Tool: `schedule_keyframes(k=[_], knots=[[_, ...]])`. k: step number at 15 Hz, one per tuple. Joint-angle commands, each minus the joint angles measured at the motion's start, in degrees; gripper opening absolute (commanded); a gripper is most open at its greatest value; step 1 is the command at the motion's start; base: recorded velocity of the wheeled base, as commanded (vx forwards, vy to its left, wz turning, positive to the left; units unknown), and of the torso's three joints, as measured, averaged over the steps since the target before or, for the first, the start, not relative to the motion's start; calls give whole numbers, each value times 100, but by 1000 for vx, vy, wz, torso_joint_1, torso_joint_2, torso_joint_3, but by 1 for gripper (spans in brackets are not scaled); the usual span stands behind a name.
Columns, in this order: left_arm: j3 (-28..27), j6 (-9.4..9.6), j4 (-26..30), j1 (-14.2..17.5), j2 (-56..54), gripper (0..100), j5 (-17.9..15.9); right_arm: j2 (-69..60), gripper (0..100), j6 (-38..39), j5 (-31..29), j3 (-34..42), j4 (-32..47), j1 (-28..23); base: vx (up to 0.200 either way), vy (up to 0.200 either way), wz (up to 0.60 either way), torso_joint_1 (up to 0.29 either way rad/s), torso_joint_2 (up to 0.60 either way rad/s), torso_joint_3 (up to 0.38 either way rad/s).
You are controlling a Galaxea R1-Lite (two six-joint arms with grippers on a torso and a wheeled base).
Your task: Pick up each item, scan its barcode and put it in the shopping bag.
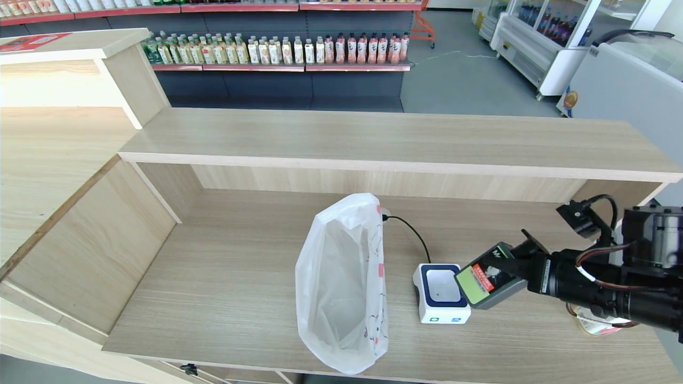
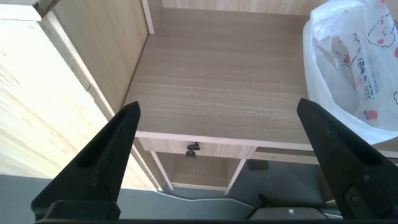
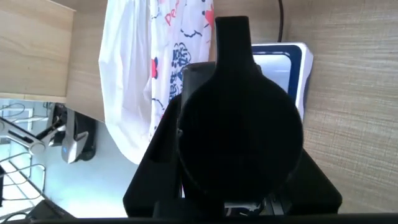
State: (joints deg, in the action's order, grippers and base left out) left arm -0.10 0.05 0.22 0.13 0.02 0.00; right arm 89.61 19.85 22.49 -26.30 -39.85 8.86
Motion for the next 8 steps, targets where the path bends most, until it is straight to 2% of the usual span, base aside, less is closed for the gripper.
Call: schedule_keyframes(k=[1, 8], knots=[[1, -5, -4, 4, -2, 100, 0, 513, 0, 2, -17, -7, -119, -7, 0, 0, 0, 0, 0, 0], [1, -5, -4, 4, -2, 100, 0, 1454, 0, 2, -26, 37, -1051, 1, 0, 0, 0, 0, 0, 0]])
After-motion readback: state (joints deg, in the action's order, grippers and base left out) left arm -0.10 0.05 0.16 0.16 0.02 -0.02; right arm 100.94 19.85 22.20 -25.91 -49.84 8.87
